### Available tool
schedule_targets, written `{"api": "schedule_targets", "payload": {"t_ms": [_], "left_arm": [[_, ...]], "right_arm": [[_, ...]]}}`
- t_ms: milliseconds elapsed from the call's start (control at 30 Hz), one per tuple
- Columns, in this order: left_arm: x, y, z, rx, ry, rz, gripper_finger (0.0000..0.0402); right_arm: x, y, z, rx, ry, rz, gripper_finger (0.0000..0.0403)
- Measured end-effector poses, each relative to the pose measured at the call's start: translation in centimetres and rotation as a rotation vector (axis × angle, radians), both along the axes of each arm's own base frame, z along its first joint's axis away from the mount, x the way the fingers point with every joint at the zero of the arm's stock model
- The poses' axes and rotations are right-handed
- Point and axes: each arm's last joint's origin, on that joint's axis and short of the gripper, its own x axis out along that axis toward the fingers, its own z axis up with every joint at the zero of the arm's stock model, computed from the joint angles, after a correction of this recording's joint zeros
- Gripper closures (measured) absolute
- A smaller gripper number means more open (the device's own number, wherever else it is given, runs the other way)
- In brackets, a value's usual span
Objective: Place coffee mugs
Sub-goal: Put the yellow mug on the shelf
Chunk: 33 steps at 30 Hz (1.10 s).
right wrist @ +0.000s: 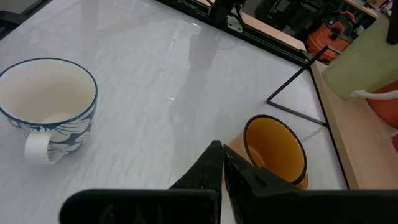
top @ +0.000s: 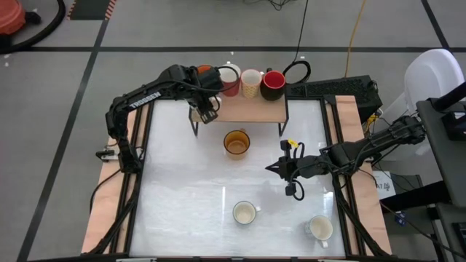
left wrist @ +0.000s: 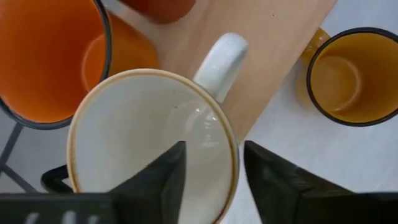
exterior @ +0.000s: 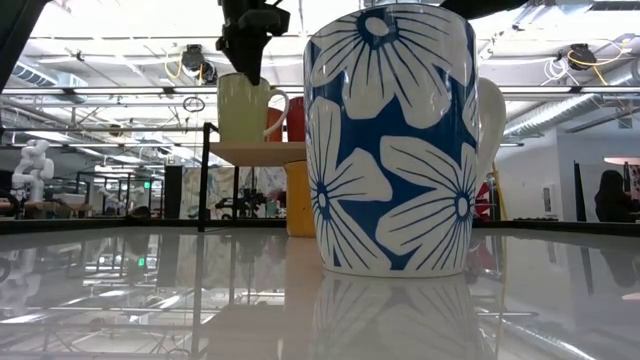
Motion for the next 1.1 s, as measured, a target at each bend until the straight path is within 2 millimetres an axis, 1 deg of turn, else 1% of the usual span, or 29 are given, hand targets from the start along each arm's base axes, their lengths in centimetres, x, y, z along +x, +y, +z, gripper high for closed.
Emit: {"api": "schedule_targets", "payload": {"t_ms": [100, 200, 367, 567, 733, 800, 967, 1100], "left_arm": [[0.0, 0.0, 0.0, 0.02, 0.012, -0.005, 0.0204], [-0.2, -0.2, 0.3, 0.045, 0.013, -0.005, 0.0189], [-1.0, -1.3, 1.5, 0.07, -0.018, -0.03, 0.0186], [-2.8, -3.6, 3.7, 0.114, -0.054, -0.143, 0.0185], [-4.4, -6.6, 5.5, 0.134, -0.11, -0.244, 0.0185], [-4.5, -8.1, 5.8, 0.135, -0.131, -0.29, 0.0185], [-3.7, -12.3, 5.9, 0.133, -0.166, -0.456, 0.0185], [-1.9, -15.4, 5.4, 0.165, -0.205, -0.592, 0.0185]], "right_arm": [[0.0, 0.0, 0.0, 0.002, 0.0, -0.001, 0.0403], [0.0, 0.0, 0.0, 0.003, -0.001, -0.002, 0.0403], [0.0, 0.0, 0.0, 0.03, -0.004, -0.018, 0.0403], [0.1, 0.0, 0.1, 0.053, -0.02, -0.026, 0.0403], [0.4, 0.1, 0.3, 0.074, -0.049, -0.03, 0.0403], [0.7, 0.1, 0.3, 0.081, -0.07, -0.033, 0.0403], [1.9, -0.3, 0.4, 0.08, -0.125, -0.051, 0.0403], [2.6, -0.7, 0.0, 0.074, -0.131, -0.073, 0.0403]]}}
